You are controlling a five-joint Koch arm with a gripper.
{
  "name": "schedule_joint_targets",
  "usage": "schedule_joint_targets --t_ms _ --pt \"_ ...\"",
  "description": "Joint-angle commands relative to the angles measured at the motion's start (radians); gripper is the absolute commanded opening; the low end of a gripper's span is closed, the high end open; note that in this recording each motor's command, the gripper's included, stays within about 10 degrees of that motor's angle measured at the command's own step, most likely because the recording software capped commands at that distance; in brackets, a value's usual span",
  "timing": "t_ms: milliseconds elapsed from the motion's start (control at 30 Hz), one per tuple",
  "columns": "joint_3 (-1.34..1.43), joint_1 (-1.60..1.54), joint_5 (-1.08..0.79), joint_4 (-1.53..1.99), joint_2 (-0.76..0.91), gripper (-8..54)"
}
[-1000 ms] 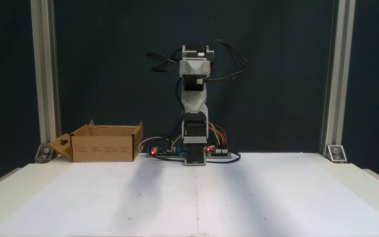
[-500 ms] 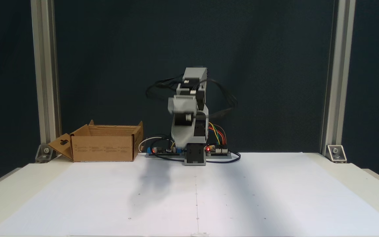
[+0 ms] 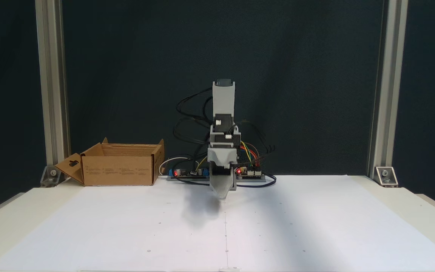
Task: Grasp a green dice and put it in the bin.
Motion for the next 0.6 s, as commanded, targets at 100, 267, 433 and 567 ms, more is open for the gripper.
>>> schedule_joint_targets --t_ms 100,267,433,567 --pt "0.069 -0.021 -0.018 -0.237 0.094 43.2" --pt "0.169 -0.02 -0.034 -0.359 0.109 43.2" --pt "0.272 -0.02 -0.044 -0.487 0.123 43.2" --pt "0.336 -0.021 -0.057 -0.558 0.126 43.3"
